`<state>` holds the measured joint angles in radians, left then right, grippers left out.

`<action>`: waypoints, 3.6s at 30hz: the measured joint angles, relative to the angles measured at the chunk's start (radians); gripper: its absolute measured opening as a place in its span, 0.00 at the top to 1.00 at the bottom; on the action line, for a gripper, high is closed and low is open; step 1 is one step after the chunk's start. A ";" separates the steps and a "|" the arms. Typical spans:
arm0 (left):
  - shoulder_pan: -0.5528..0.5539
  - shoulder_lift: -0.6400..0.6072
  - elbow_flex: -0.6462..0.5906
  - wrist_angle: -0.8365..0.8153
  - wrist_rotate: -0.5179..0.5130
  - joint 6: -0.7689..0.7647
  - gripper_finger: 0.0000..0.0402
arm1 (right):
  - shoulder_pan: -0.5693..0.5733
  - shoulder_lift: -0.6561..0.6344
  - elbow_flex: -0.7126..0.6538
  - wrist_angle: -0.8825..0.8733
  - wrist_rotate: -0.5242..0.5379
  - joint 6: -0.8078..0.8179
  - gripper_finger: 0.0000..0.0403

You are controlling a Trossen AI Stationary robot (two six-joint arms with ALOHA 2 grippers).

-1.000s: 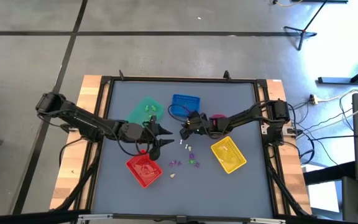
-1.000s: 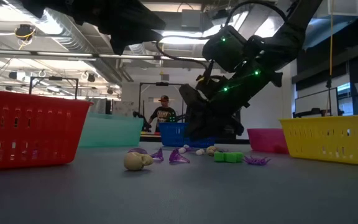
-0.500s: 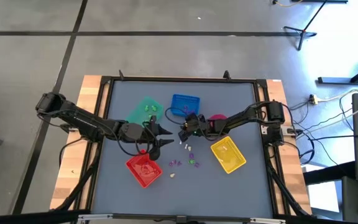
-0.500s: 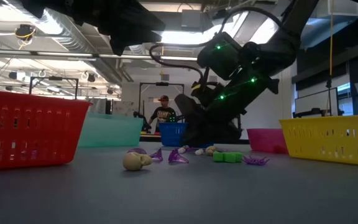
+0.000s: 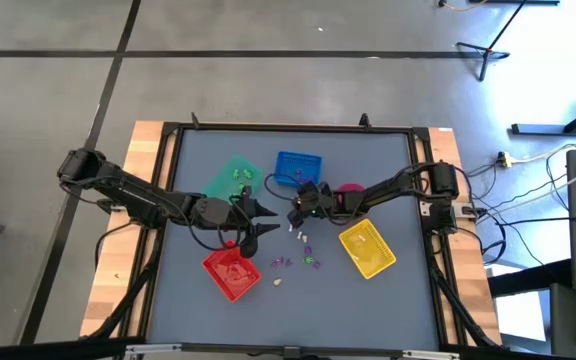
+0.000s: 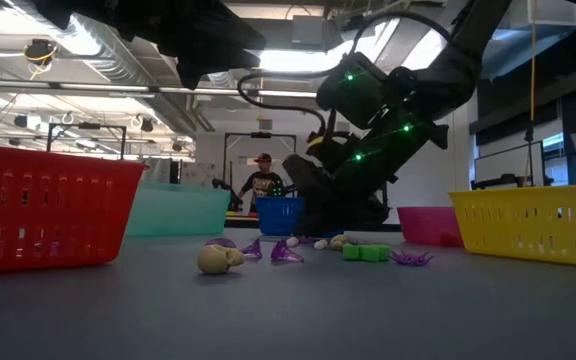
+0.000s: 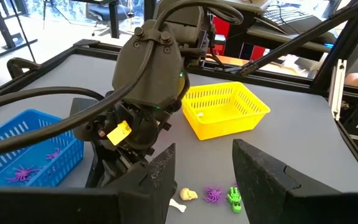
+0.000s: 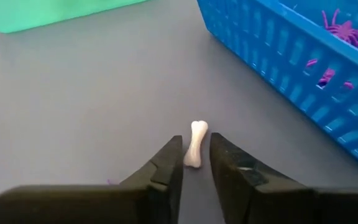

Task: Sort Halloween decoration
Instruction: Put the white bone toy into the yellow bin

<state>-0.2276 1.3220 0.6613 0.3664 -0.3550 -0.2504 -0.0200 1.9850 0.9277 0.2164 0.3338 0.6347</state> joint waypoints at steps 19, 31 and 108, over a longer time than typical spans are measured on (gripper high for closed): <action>0.000 0.000 0.000 0.000 0.000 0.000 0.64 | -0.002 -0.002 -0.003 -0.001 -0.069 -0.150 0.94; 0.000 0.000 0.000 0.000 0.000 0.000 0.64 | 0.004 -0.125 -0.008 -0.025 -0.140 -0.196 0.94; 0.000 0.213 0.354 -0.239 0.154 0.018 0.64 | 0.000 -0.574 -0.004 -1.152 -0.579 -0.355 0.63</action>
<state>-0.2276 1.5350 1.0156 0.1274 -0.2006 -0.2328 -0.0196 1.4113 0.9241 -0.9359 -0.2447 0.2802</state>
